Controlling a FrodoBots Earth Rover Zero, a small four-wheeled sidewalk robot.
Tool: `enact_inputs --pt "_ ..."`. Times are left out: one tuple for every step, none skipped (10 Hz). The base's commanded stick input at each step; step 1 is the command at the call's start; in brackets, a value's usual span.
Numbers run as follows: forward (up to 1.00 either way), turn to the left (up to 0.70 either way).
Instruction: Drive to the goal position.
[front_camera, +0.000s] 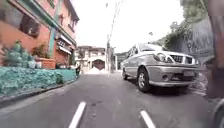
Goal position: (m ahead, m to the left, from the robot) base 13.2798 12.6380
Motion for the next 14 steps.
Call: enact_inputs --pt "0.85 0.00" --pt "0.85 0.00" --pt "0.85 0.00" --pt "0.85 0.00" --pt "0.85 0.00" --pt "0.85 0.00" --pt "0.85 0.00" --pt "0.85 0.00" --pt "0.85 0.00" --pt "0.85 0.00" --pt "0.85 0.00" --pt "0.85 0.00" --pt "0.85 0.00" --pt "0.85 0.00"
